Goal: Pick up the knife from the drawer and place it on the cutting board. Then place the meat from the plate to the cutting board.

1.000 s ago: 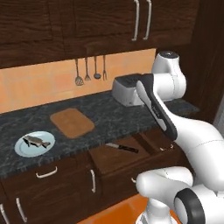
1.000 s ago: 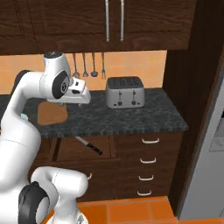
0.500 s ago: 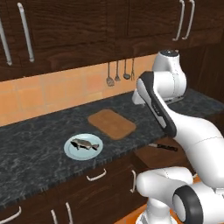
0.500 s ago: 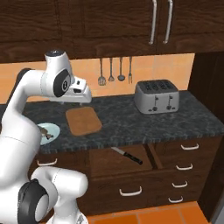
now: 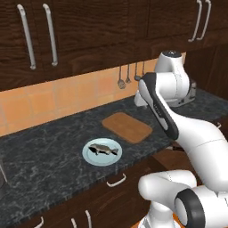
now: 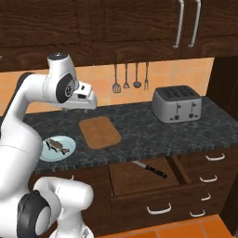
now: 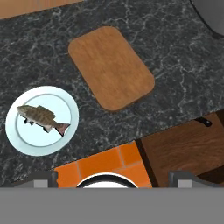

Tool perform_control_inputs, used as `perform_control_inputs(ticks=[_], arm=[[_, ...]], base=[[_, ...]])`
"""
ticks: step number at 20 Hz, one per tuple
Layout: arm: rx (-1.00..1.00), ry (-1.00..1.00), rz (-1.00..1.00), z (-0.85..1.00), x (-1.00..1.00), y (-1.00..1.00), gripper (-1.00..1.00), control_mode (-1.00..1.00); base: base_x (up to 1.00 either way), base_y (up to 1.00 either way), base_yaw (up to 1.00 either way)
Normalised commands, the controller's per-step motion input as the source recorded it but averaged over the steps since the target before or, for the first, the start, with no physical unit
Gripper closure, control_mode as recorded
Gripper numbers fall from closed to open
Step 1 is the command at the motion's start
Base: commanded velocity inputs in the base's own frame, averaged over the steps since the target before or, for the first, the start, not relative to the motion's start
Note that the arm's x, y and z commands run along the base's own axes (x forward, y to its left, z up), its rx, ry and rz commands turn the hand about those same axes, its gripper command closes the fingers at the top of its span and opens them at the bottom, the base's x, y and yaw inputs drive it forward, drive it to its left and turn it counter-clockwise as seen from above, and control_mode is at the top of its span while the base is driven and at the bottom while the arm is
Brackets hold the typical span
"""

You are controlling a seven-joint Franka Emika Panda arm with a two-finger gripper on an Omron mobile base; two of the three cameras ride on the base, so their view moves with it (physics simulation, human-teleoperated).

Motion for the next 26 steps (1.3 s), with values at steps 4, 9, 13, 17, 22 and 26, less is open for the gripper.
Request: perform_control_inputs(ticks=[4, 9, 13, 17, 22, 26], arm=[[0.0, 0.0, 0.0, 0.0, 0.0, 0.0, -1.0, 1.0], [0.0, 0.0, 0.0, 0.0, 0.0, 0.0, -1.0, 1.0], [0.0, 0.0, 0.0, 0.0, 0.0, 0.0, -1.0, 1.0], [-0.03, 0.0, 0.0, -0.14, 0.02, 0.02, -1.0, -1.0], [0.01, -0.01, 0.0, -0.69, -0.61, -0.81, -1.0, -1.0], [0.01, 0.0, 0.0, -0.78, -0.51, -0.95, -1.0, -1.0]], base=[[0.02, 0.21, -0.08], [0.09, 0.1, -0.04], [0.18, 0.0, 0.0], [0.08, 0.0, 0.0], [0.0, 0.0, 0.0], [0.0, 0.0, 0.0]])
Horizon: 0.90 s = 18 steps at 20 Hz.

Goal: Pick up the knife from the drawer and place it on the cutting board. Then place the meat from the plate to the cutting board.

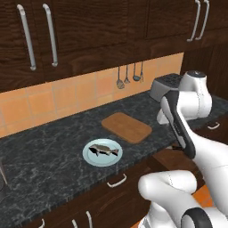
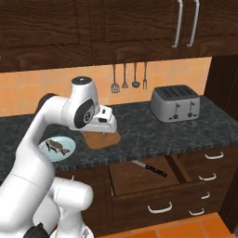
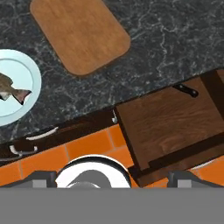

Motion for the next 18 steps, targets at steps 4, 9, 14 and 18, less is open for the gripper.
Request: perform_control_inputs(ticks=[4, 9, 14, 18], arm=[[0.0, 0.0, 0.0, -0.89, -0.11, -0.62, -1.0, -1.0], [0.03, 0.09, 0.01, -0.87, 0.24, -0.73, -1.0, -1.0], [0.11, 0.11, 0.01, -0.78, 0.37, -0.88, -1.0, -1.0], [0.15, 0.08, 0.0, -0.53, 0.36, -0.64, -1.0, -1.0]], base=[[0.0, 0.0, 0.0], [0.0, 0.0, 0.0], [0.0, 0.0, 0.0], [0.0, 0.0, 0.0]])
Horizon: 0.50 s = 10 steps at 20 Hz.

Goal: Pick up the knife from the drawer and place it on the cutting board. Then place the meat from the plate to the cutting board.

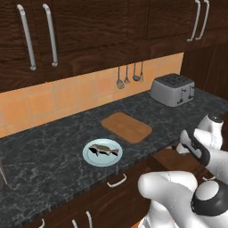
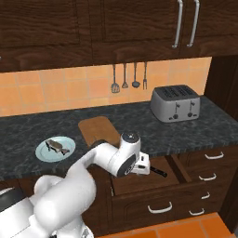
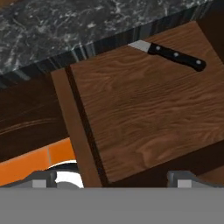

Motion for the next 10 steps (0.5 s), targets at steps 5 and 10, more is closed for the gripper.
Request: perform_control_inputs(ticks=[5, 10], arm=[[0.02, 0.1, 0.01, -0.42, 0.44, -0.11, -1.0, -1.0], [0.0, 0.03, 0.01, -0.46, 0.3, -0.14, -1.0, -1.0]], base=[[0.0, 0.0, 0.0], [0.0, 0.0, 0.0]])
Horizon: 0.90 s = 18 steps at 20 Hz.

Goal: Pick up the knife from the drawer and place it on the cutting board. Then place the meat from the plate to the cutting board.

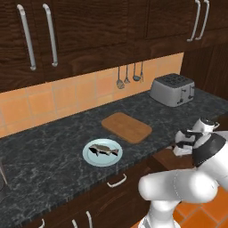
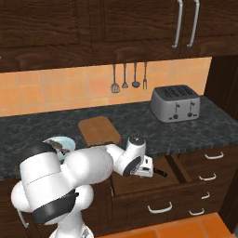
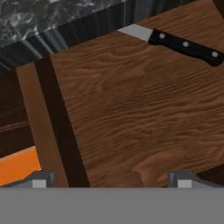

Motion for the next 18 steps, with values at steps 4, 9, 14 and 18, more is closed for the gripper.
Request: perform_control_inputs(ticks=[4, 9, 14, 18], arm=[[0.02, 0.0, 0.01, -0.36, 0.03, -0.3, -1.0, -1.0], [0.02, 0.0, 0.0, -0.28, 0.0, -0.17, -1.0, -1.0], [0.01, 0.01, 0.0, -0.19, 0.15, -0.07, -1.0, -1.0], [0.0, 0.02, 0.01, -0.25, 0.16, -0.13, -1.0, -1.0]], base=[[0.0, 0.0, 0.0], [0.0, 0.0, 0.0], [0.0, 0.0, 0.0], [0.0, 0.0, 0.0]])
